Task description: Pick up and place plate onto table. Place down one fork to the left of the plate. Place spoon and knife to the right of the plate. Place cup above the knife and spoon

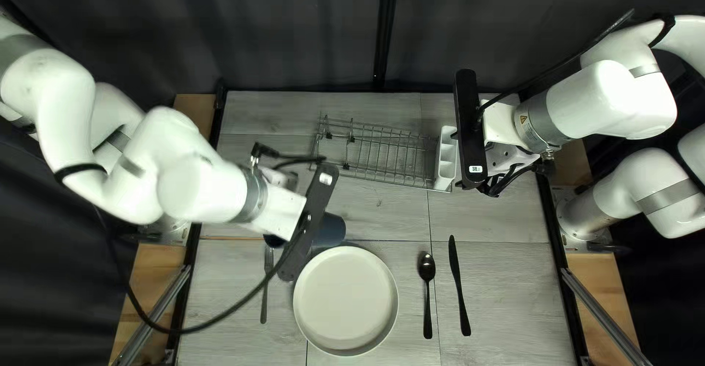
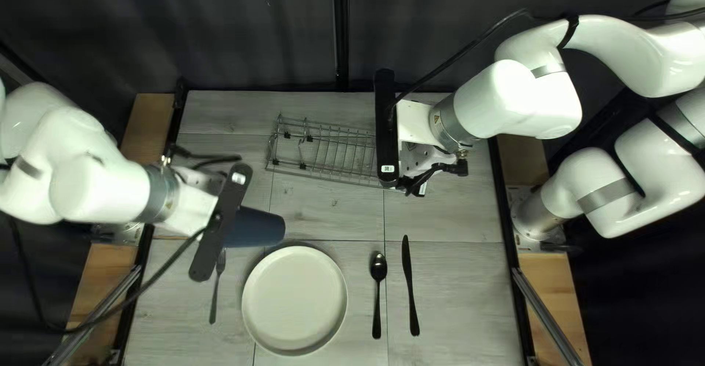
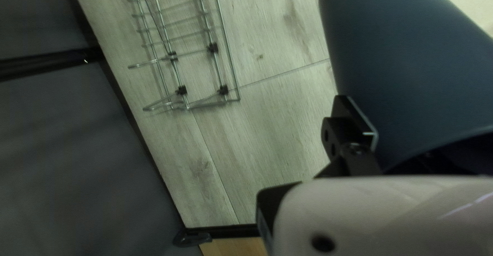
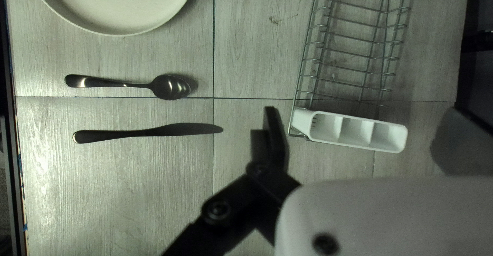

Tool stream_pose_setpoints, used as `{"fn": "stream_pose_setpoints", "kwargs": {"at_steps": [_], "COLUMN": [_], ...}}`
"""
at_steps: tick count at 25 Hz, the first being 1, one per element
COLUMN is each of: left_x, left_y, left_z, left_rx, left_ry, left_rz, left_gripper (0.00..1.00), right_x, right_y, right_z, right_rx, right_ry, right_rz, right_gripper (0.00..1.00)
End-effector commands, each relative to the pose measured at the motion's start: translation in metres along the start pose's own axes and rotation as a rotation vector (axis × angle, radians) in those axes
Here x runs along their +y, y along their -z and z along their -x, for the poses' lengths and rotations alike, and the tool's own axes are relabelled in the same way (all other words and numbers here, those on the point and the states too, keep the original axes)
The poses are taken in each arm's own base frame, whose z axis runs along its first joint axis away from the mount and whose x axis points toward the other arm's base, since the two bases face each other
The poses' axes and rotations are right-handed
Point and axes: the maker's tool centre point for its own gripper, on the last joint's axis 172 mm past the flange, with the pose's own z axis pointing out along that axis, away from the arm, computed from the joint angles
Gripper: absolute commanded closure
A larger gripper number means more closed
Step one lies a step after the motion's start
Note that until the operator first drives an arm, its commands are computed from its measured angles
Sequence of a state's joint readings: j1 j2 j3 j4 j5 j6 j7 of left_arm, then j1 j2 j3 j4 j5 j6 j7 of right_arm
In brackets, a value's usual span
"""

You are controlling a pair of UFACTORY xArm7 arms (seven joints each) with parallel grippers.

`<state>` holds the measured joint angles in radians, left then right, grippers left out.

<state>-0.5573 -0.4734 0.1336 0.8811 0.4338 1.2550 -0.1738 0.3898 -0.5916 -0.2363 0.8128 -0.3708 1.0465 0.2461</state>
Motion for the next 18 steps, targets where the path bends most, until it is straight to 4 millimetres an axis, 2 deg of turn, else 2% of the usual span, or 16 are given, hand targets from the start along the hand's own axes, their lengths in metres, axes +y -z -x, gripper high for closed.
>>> {"fn": "stream_pose_setpoints", "kwargs": {"at_steps": [1, 2, 5, 9, 13, 18], "left_x": [-0.008, -0.021, -0.036, -0.041, -0.044, -0.058], "left_y": [-0.005, -0.008, -0.007, -0.018, -0.048, -0.090], "left_z": [0.006, 0.014, 0.029, 0.043, 0.055, 0.077], "left_rx": [-0.011, -0.031, -0.087, -0.159, -0.221, -0.287], "left_ry": [0.026, 0.036, 0.027, -0.024, -0.109, -0.178], "left_rz": [0.047, 0.103, 0.222, 0.335, 0.423, 0.452], "left_gripper": [1.00, 1.00, 1.00, 1.00, 1.00, 1.00], "right_x": [0.000, 0.000, 0.000, 0.000, 0.000, 0.000], "right_y": [0.000, 0.000, 0.000, 0.000, 0.000, 0.000], "right_z": [0.000, 0.000, 0.000, 0.000, 0.000, 0.000], "right_rx": [0.000, 0.000, 0.000, 0.000, 0.000, 0.000], "right_ry": [0.000, 0.000, 0.000, 0.000, 0.000, 0.000], "right_rz": [0.000, 0.000, 0.000, 0.000, 0.000, 0.000], "right_gripper": [0.00, 0.00, 0.00, 0.00, 0.00, 0.00]}}
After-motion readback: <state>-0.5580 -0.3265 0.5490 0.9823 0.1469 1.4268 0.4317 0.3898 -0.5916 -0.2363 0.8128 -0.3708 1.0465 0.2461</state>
